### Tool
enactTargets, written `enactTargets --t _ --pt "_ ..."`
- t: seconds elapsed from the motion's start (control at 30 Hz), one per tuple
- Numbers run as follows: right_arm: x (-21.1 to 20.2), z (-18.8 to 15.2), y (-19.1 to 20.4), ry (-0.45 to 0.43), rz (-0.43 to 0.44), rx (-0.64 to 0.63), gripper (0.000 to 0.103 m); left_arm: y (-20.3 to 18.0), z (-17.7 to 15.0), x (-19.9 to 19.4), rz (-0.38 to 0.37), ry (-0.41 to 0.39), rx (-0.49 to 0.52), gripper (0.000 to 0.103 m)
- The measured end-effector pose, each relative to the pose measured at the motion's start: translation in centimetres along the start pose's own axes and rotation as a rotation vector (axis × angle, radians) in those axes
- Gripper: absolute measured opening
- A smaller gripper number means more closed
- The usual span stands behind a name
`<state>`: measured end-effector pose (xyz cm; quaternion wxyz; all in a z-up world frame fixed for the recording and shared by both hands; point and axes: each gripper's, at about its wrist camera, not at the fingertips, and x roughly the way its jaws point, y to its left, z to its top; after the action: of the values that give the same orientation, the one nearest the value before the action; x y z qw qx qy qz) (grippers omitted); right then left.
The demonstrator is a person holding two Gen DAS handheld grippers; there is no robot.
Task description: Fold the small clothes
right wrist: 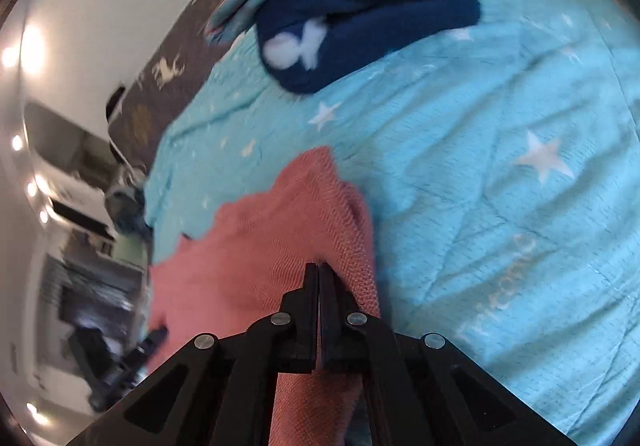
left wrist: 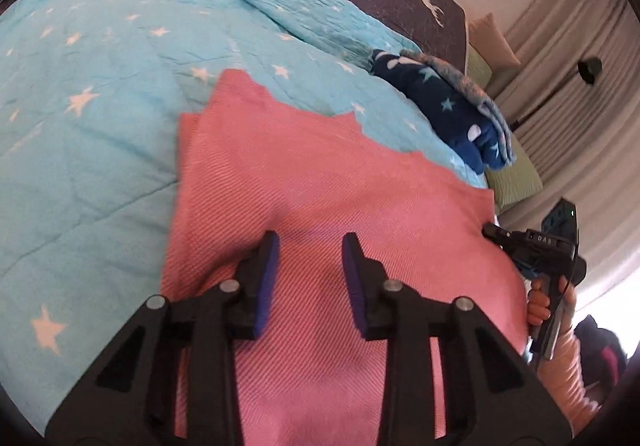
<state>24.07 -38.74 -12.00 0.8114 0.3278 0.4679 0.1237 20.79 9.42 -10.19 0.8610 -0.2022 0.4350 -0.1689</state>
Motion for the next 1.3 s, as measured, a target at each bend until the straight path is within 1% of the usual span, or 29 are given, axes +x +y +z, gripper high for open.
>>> enactTargets --t 0.07,0.13,0.17,0.2,0.23,0.27,0.3,0.33,0.37,0.4,0.43,0.47,0.53,0.6,0.63,0.7,0.77,0.83,0.9,0.93,1.0,1.03,1.07,1.1,1.13,1.17,1.2,1.23,1.3 --pt "-0.9 0.1 1.1 -0.028 -0.036 -0.047 0.004 -1.0 0.5 -0.8 0.019 -0.003 0.014 0.041" --pt "-1.6 0.3 3.3 -0.054 -0.064 -0.136 0.007 -3.2 1.4 -1.2 0.021 -0.049 0.079 0.048" --pt "-1.8 0.5 4.4 -0.062 -0.057 -0.173 0.007 -3.8 1.8 -1.3 0.015 -0.060 0.099 0.053" --pt "-1.6 0.9 5.2 -0.062 -0.045 -0.192 0.009 -4.4 2.3 -1.0 0.014 -0.069 0.122 0.055" --pt "-1.2 1.4 5.8 -0.053 -0.039 -0.195 0.012 -4.9 2.7 -0.5 0.030 -0.076 0.141 0.060" --pt "-0.7 1.9 5.9 -0.045 -0.054 -0.187 0.013 -4.9 3.0 0.2 0.068 -0.080 0.154 0.063" --pt "0.4 2.4 5.9 -0.046 -0.107 -0.177 0.014 -4.5 3.3 1.3 0.136 -0.078 0.164 0.063" --pt "1.3 2.8 5.5 -0.060 -0.207 -0.182 0.014 -3.5 3.3 2.7 0.240 -0.058 0.158 0.063" --pt "2.3 2.8 5.0 -0.070 -0.318 -0.203 0.013 -2.2 3.0 3.9 0.314 -0.026 0.137 0.061" --pt "3.1 2.8 4.3 -0.059 -0.338 -0.209 0.007 -1.2 2.6 4.2 0.303 -0.023 0.117 0.060" --pt "3.2 2.7 3.6 -0.067 -0.296 -0.193 0.007 -0.9 2.3 3.1 0.258 -0.075 0.103 0.060" --pt "2.8 2.5 3.7 -0.082 -0.272 -0.174 0.007 -0.8 2.4 2.3 0.240 -0.076 0.084 0.060" --pt "1.2 2.1 4.2 -0.084 -0.265 -0.168 0.012 -0.8 2.3 0.4 0.248 -0.083 0.063 0.060" --pt "-1.0 1.3 5.2 -0.111 -0.295 -0.198 0.014 -0.9 1.8 -1.8 0.261 -0.109 0.065 0.060" --pt "-2.6 0.4 5.8 -0.118 -0.271 -0.222 0.014 -0.9 1.1 -3.5 0.247 -0.122 0.071 0.061" --pt "-4.6 -1.3 6.3 -0.110 -0.209 -0.261 0.015 -0.9 0.1 -5.3 0.232 -0.131 0.073 0.063" --pt "-6.8 -4.1 6.9 -0.090 -0.169 -0.308 0.019 -0.7 -1.6 -7.2 0.239 -0.138 0.074 0.068" --pt "-8.8 -7.7 6.7 -0.075 -0.145 -0.324 0.031 -0.1 -3.7 -8.3 0.240 -0.117 0.070 0.070" --pt "-11.0 -10.6 4.8 -0.059 -0.119 -0.288 0.041 0.8 -5.8 -9.0 0.241 -0.076 0.046 0.070" --pt "-11.6 -11.7 4.1 -0.051 -0.111 -0.261 0.042 1.4 -7.0 -9.4 0.234 -0.051 0.020 0.070" --pt "-12.6 -14.1 1.9 -0.020 -0.093 -0.182 0.043 2.1 -8.9 -10.1 0.196 -0.022 -0.054 0.070" --pt "-13.1 -14.9 1.1 -0.008 -0.079 -0.141 0.043 2.2 -10.3 -10.6 0.132 -0.012 -0.114 0.069" --pt "-13.2 -15.7 0.3 0.003 -0.067 -0.101 0.043 1.7 -11.2 -11.0 0.072 -0.006 -0.124 0.069" --pt "-13.3 -16.4 -0.2 0.009 -0.061 -0.080 0.043 1.2 -12.1 -11.3 -0.019 0.000 -0.128 0.069" --pt "-13.4 -17.0 -0.3 0.011 -0.048 -0.075 0.043 0.6 -12.7 -11.3 -0.089 0.009 -0.130 0.069" --pt "-13.3 -17.4 -0.2 0.020 -0.023 -0.076 0.043 0.2 -12.9 -11.0 -0.121 0.023 -0.126 0.069" --pt "-12.8 -17.3 -0.2 0.030 -0.004 -0.070 0.043 -0.1 -12.9 -10.4 -0.133 0.037 -0.119 0.069" --pt "-12.3 -17.1 0.1 0.041 0.015 -0.060 0.044 -0.1 -12.5 -9.4 -0.109 0.041 -0.123 0.069" --pt "-10.9 -16.4 0.9 0.061 0.054 -0.058 0.049 0.3 -11.6 -8.3 -0.104 0.023 -0.155 0.069"
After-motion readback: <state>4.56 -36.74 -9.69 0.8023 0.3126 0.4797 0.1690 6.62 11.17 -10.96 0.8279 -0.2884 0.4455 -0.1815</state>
